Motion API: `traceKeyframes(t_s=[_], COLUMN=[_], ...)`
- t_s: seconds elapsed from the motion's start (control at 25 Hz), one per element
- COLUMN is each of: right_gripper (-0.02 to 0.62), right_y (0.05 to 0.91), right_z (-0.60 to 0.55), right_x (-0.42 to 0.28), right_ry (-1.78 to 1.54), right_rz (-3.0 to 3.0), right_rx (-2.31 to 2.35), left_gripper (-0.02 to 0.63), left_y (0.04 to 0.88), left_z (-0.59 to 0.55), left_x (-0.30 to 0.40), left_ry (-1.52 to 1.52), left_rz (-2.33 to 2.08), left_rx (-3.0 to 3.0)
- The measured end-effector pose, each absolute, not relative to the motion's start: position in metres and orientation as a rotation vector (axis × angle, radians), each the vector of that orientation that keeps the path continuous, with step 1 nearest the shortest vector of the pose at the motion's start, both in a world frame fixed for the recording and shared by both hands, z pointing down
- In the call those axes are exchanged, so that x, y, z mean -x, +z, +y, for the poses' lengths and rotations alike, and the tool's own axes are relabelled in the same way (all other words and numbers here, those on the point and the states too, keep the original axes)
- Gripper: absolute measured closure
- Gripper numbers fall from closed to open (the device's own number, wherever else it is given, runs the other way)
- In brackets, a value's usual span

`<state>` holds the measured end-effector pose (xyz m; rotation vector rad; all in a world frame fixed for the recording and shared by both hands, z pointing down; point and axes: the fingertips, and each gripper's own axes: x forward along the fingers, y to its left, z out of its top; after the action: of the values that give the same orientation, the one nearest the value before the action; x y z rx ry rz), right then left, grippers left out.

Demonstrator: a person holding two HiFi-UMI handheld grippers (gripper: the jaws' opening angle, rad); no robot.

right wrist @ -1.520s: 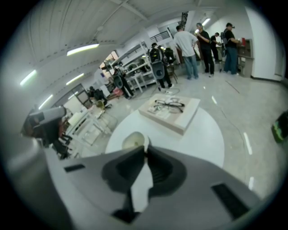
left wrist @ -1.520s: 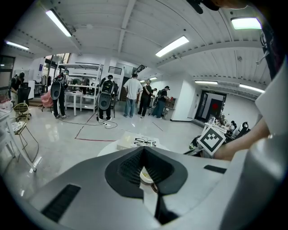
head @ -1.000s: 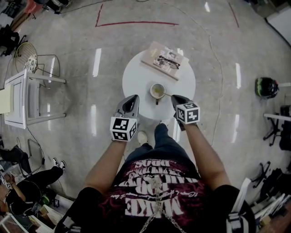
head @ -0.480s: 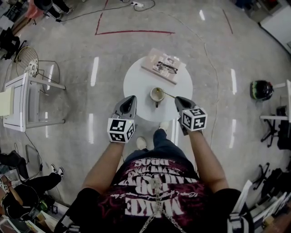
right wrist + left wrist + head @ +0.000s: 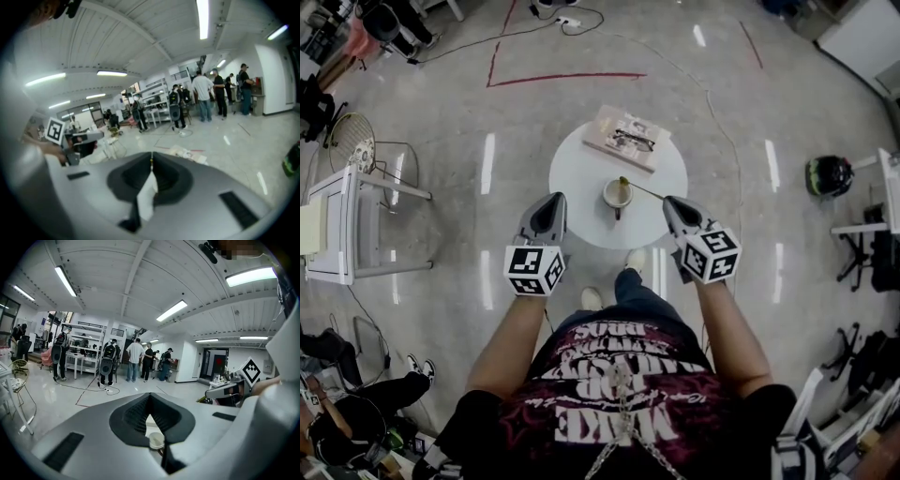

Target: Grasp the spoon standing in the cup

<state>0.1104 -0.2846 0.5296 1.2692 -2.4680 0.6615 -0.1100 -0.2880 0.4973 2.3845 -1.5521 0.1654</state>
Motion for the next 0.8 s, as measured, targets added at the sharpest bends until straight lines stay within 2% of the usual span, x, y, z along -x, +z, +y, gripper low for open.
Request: traceKeyframes(t_s=[0.44,0.8], right_gripper=[0.56,0.56], right_y=[0.459,0.419], right_z=[-0.259,-0.236], right_x=[-0.109,-0.111], right_ry=[0.414,0.379], right_rz=[-2.611,-2.671], right_rx=[-1.391,-1.418], left_gripper=[0.581,0.583], left_y=[0.44,0.415], left_z=[-0.279,-0.265], left_x=[0.1,0.088], left_ry=[0.087,0.033], left_rz=[-1.555,-1.507], left_rx=[-2.545,-2.605])
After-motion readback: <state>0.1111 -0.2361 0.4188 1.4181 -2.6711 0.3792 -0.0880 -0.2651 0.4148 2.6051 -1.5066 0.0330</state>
